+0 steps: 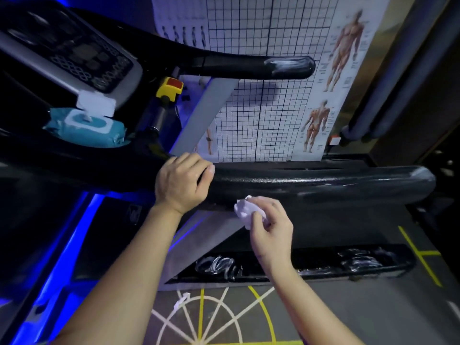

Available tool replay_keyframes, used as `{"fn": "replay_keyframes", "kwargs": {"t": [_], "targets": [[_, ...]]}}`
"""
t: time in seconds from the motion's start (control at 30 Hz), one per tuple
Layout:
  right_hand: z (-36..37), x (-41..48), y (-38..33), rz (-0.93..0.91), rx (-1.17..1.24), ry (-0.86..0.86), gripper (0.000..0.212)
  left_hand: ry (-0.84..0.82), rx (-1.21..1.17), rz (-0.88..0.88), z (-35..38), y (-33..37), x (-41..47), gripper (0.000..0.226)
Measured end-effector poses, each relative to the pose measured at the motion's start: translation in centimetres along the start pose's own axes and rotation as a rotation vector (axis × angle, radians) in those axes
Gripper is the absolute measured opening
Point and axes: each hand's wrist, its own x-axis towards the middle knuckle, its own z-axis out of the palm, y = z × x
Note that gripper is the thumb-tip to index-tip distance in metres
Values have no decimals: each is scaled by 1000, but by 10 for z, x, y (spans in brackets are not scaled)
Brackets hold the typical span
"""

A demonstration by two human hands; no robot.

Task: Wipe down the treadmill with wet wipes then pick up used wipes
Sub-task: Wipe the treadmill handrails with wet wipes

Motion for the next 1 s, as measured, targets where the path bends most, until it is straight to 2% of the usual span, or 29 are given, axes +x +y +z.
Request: {"fn": "replay_keyframes", "kwargs": {"t": [0.1,0.17,0.27,0.4,0.47,0.53,0.57,0.63,0.7,0.87,0.93,1.0], "targets": [[16,-1,-3,-177,-95,-19,32,-12,-97,22,-2,-9,-3,30],[22,4,11,-307,-226,-77,43,-18,-128,28,-5,-10,-4,26],[24,9,35,-386,-407,-114,54,-34,-138,0,-6,-11,-2,23],[21,-5,43,-322,-463,-96,43,-91,-167,-66,-14,-9,1,28],[21,-12,38,-232,-444,-90,37,-120,-292,-100,-22,-8,3,33],[23,-19,29,-156,-378,-67,24,-83,-458,-139,-35,-13,6,37],[25,-24,24,-143,-337,-52,20,-25,-465,-132,-42,-18,6,36],[31,-31,10,-163,-282,-19,17,135,-278,-74,-55,-36,3,27],[43,-33,-3,-221,-252,16,17,211,-78,-49,-63,-63,-2,18],[86,-24,-11,-410,-333,-55,32,79,227,52,-49,-105,-19,16],[95,-23,5,-467,-455,-121,29,103,256,70,-42,-109,-22,14],[93,-29,29,-449,-554,-192,28,135,252,75,-40,-110,-23,13]]}}
